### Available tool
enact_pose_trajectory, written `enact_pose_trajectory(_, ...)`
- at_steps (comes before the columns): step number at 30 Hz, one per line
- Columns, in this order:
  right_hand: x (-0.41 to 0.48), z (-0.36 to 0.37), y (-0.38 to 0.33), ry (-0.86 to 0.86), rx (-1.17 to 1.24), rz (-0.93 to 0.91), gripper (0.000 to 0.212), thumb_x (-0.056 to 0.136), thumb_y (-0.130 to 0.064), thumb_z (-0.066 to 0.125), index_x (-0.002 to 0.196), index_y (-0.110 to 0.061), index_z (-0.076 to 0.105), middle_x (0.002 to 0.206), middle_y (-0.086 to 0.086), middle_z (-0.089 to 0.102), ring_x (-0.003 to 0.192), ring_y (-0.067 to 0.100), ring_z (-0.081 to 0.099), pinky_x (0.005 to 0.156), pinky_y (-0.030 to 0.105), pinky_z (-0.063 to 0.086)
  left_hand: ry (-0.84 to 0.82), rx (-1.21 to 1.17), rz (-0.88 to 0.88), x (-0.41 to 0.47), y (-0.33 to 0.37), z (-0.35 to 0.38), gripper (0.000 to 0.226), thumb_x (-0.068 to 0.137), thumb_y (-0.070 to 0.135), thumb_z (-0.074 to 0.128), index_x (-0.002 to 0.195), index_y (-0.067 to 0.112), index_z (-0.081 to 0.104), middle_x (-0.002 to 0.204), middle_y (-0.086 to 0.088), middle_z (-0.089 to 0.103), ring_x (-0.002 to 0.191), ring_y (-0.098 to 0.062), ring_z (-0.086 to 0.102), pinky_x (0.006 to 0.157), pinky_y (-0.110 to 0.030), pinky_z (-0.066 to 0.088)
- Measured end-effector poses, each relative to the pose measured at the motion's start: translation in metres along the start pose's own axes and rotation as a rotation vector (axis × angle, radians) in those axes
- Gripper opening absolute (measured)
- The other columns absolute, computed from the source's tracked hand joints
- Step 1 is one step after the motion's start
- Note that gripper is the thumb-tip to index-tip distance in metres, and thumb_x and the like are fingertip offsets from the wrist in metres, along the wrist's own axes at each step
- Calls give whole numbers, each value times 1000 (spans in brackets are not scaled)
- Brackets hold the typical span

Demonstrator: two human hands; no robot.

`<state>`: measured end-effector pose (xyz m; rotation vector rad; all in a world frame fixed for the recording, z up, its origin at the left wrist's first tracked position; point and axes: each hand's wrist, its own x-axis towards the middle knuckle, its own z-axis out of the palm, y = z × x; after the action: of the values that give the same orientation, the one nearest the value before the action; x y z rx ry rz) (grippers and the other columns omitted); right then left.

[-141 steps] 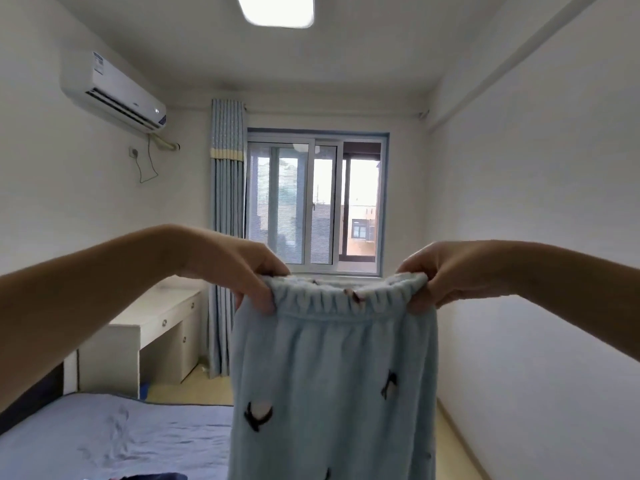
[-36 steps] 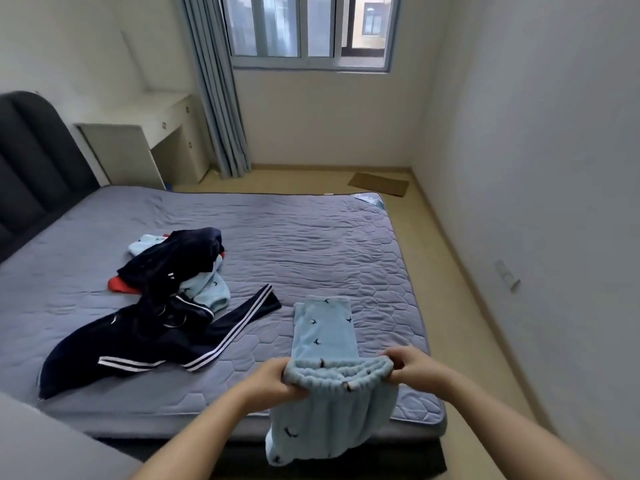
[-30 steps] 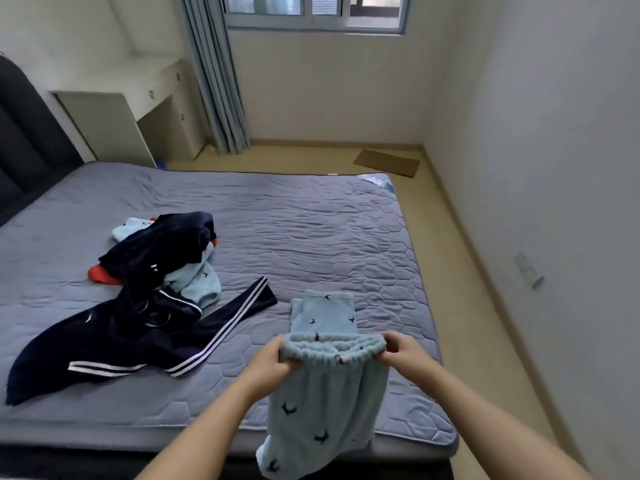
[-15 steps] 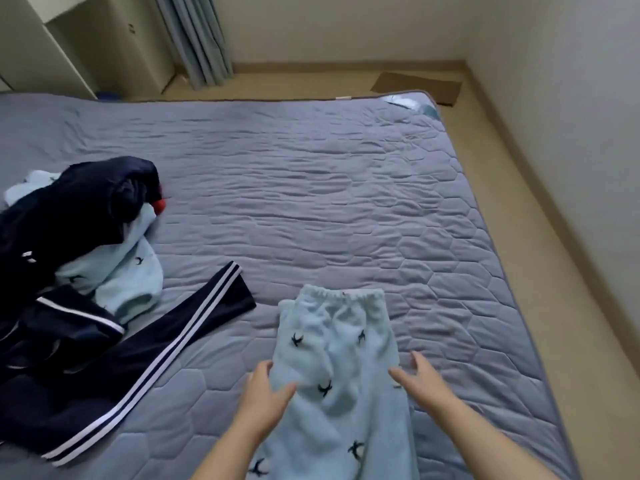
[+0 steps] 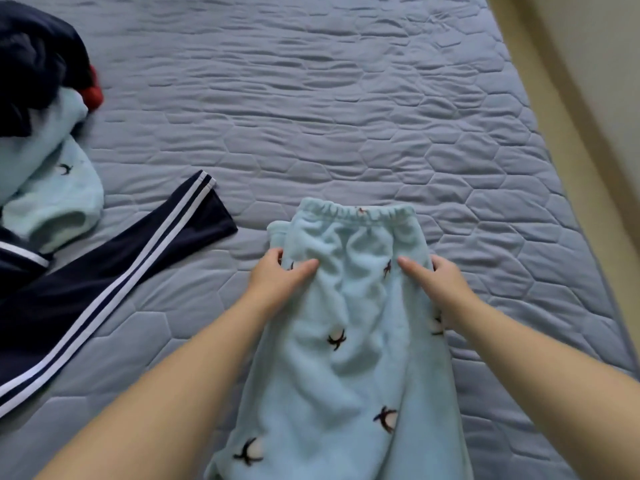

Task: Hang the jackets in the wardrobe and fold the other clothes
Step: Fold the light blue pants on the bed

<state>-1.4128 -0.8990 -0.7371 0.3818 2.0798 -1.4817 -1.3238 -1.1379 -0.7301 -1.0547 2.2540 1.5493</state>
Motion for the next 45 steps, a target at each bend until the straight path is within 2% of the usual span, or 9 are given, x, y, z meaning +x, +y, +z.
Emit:
enact_pose_trajectory(4, 15, 8, -5, -98, 74, 53, 8, 83, -18, 72, 89, -17, 66, 67, -1, 73, 55, 14, 69, 44, 24, 52, -181, -144, -57, 22, 4, 3, 43, 73, 39, 80, 107, 17, 67, 105, -5, 71, 93, -23, 69, 88, -42, 55)
enact_pose_trajectory(10, 19, 11, -8, -225, 180, 86, 27, 86, -22, 67, 112, -17, 66, 95, 10, 74, 74, 22, 71, 60, 33, 59, -467, -512, -143, 18, 6, -6, 41, 81, 27, 72, 118, 13, 63, 106, -13, 72, 93, -29, 70, 76, -40, 59)
enact_pose_trajectory(15, 10, 16, -11, -363, 327, -14, 42, 79, -17, 66, 120, -13, 61, 98, 12, 73, 79, 22, 71, 65, 33, 59, -265, -652, 77, 5, -15, -22, 56, 68, 27, 79, 119, 14, 60, 106, -10, 71, 95, -27, 69, 72, -36, 57)
enact_pose_trajectory(19, 9, 25, -5, -265, 150, 62, 33, 90, -26, 63, 121, -15, 61, 96, 8, 74, 80, 22, 71, 66, 35, 59, -28, -378, -128, 18, -24, -18, 55, 75, 44, 76, 116, 12, 59, 102, -9, 70, 90, -26, 68, 82, -41, 56)
enact_pose_trajectory(24, -24, 1, 40, -340, 170, 424, 54, 70, -57, 67, 106, -17, 74, 104, 9, 73, 92, 24, 71, 66, 33, 59, -468, -516, -409, -23, -63, -29, 64, 62, 56, 80, 112, 18, 70, 110, -6, 71, 100, -22, 69, 80, -35, 54)
enact_pose_trajectory(31, -109, -30, 107, -447, 326, 630, 53, 70, -43, 73, 111, -9, 71, 114, 16, 69, 100, 28, 69, 69, 36, 59, -775, -533, -610, -125, -113, -32, 61, 47, 30, 91, 103, 10, 75, 114, -20, 67, 98, -31, 68, 75, -36, 58)
enact_pose_trajectory(34, -127, -30, 115, -466, 345, 635, 55, 67, -45, 78, 110, -11, 72, 114, 16, 69, 101, 29, 68, 71, 37, 59, -682, -598, -564, -144, -132, -39, 64, 51, 38, 90, 106, 11, 73, 113, -19, 68, 96, -29, 69, 70, -33, 57)
enact_pose_trajectory(40, -185, -41, 154, -476, 315, 749, 56, 68, -43, 77, 114, -11, 67, 114, 18, 68, 101, 33, 68, 73, 41, 59, -640, -869, -636, -216, -186, -36, 59, 86, 62, 49, 131, 26, 58, 133, -6, 59, 124, -27, 55, 92, -45, 49)
enact_pose_trajectory(45, -220, -51, 174, -602, 147, 678, 67, 61, -38, 84, 120, -15, 62, 116, 13, 68, 103, 30, 67, 77, 37, 57, -485, -567, -399, -245, -192, -20, 94, 49, 41, 91, 131, 17, 52, 122, -4, 66, 114, -22, 62, 95, -38, 50)
